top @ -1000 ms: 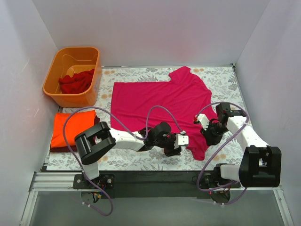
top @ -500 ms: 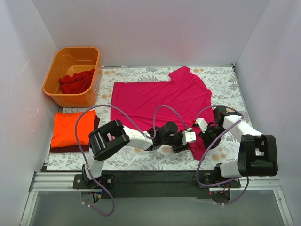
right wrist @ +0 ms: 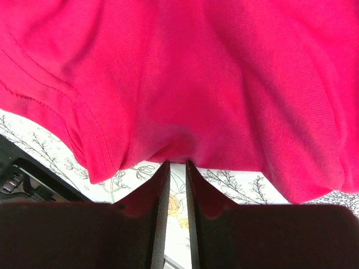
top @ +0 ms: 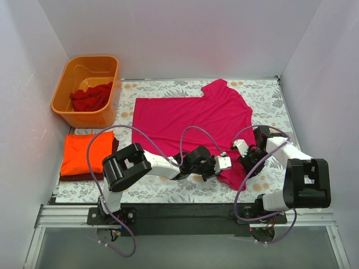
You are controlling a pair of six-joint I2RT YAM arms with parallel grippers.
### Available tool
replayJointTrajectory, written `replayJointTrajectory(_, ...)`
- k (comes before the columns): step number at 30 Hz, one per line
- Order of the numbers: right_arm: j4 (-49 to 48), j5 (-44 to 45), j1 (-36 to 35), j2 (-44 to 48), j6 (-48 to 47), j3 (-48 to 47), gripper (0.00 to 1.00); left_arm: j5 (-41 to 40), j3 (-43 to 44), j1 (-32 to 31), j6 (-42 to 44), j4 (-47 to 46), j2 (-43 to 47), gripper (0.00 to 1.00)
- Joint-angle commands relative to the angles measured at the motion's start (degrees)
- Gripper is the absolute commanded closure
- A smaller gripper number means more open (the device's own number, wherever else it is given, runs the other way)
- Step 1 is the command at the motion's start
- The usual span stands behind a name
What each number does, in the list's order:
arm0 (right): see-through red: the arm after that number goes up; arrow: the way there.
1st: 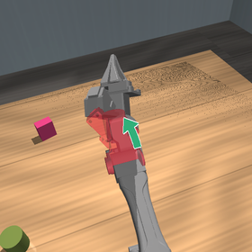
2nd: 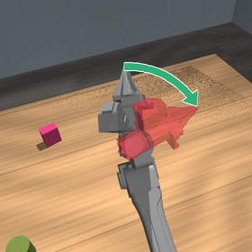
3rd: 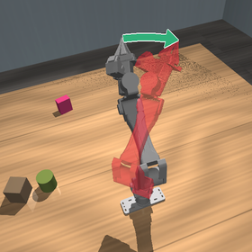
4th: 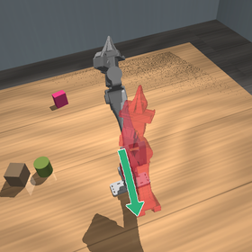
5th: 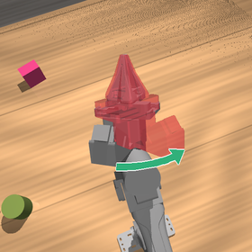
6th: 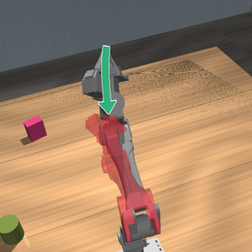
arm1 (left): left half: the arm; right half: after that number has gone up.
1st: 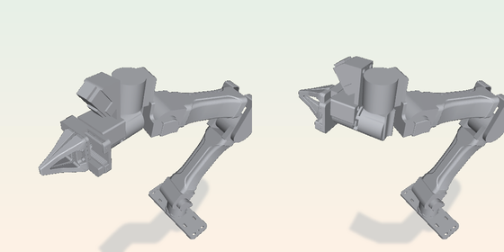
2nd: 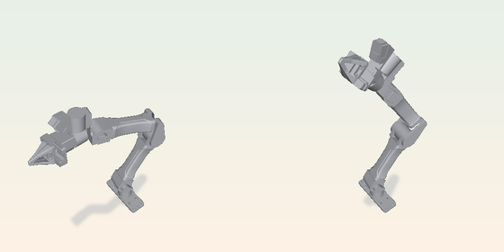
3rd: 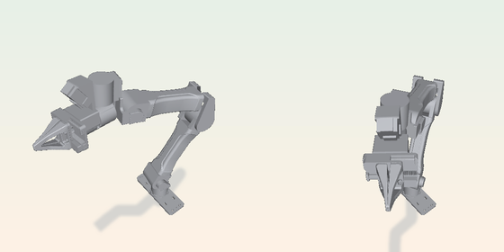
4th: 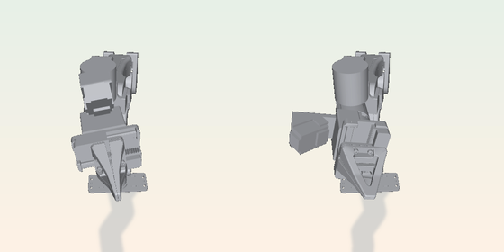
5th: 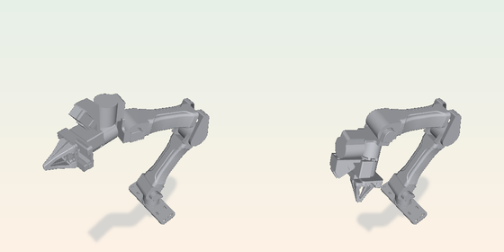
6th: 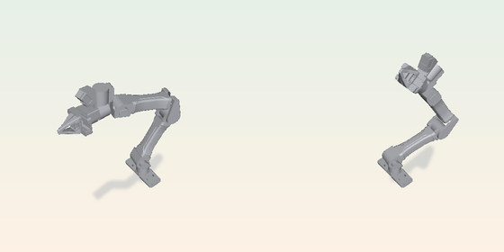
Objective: Fold and stack the t-shirts
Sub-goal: Flatten the tshirt out
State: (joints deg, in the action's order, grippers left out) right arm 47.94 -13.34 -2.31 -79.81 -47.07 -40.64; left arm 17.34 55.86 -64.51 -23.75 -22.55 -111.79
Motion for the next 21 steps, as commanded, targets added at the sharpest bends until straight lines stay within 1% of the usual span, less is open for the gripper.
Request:
replayJointTrajectory(1,-3.82,4.82,0.28,-1.84,-0.22,0.83,0.75,-0.29,-2.59,-0.09,1.6,4.87,6.92,1.0)
replayJointTrajectory(6,-4.79,6.13,0.46,-2.37,-0.83,1.53,0.74,0.85,-4.44,-0.09,4.49,9.09,8.34,1.0)
replayJointTrajectory(11,-4.53,7.19,0.55,-0.96,-1.89,2.59,0.73,-0.73,-5.57,0.09,7.31,12.26,7.99,1.0)
replayJointTrajectory(16,0.74,4.21,0.55,2.45,-4.96,1.18,0.73,0.06,-6.29,0.88,8.72,12.96,8.95,1.0)
replayJointTrajectory(19,4.24,2.63,0.64,5.18,-7.33,-0.22,0.73,2.51,-6.28,1.58,9.16,13.14,10.01,0.96)
replayJointTrajectory(20,4.96,0.88,0.64,5.71,-7.42,-1.97,0.73,3.3,-6.55,1.49,10.2,13.05,10.44,0.91)
replayJointTrajectory(21,5.84,-0.44,0.64,6.24,-7.34,-3.03,0.73,5.75,-7.07,1.49,10.56,12.79,11.41,0.89)
